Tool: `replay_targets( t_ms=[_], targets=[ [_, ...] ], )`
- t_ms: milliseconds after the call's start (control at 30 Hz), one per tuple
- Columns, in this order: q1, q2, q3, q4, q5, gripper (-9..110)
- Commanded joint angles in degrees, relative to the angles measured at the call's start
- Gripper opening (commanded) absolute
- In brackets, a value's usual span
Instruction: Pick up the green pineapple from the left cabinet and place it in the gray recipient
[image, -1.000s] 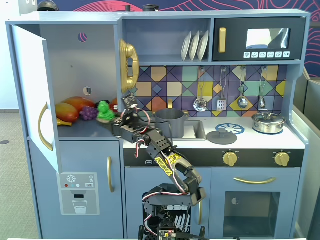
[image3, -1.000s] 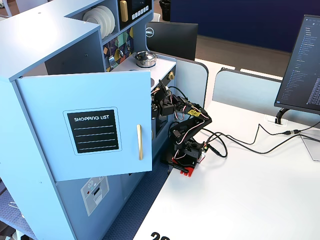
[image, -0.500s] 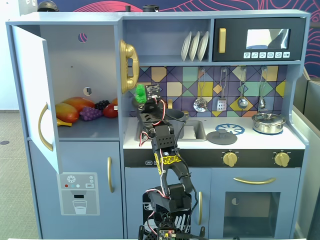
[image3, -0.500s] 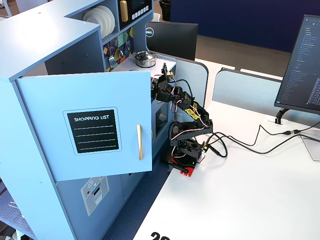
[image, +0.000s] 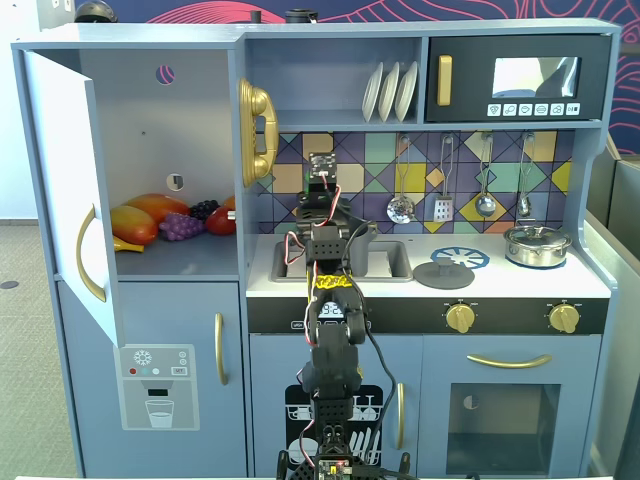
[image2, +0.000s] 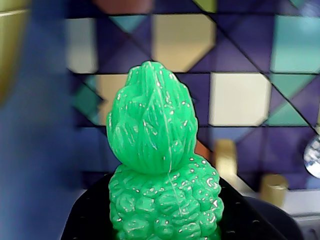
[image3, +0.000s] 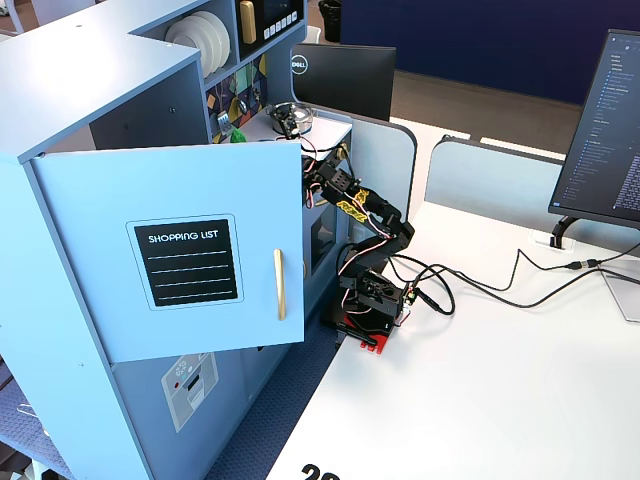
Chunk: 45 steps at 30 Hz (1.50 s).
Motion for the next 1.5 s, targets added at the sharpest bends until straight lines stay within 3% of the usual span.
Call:
replay_targets(
  t_ms=[0,367,500,667,933,1033,1267,1367,1467],
  targets=[
    [3.6,-5.6,-5.8,-3.3,0.9,0],
    [6.5,-11.4,-7.5,-3.5,1.4,0],
    [6.9,-12.2,-8.9,-3.9,6.5,29],
    [7.5,-12.8,-10.2,-4.1,5.4,43],
    [5.9,-6.8,-11.6,-1.0,4.4,38],
    [3.2,0.8,-13.8,12.7,2.1,33],
    [1.4,22.0,-8.3,56.1,-0.4,5],
    [1.4,29.6,4.0,60.8,1.3,0],
    [2.5,37.0,20.7,55.9,0.0,0]
  ],
)
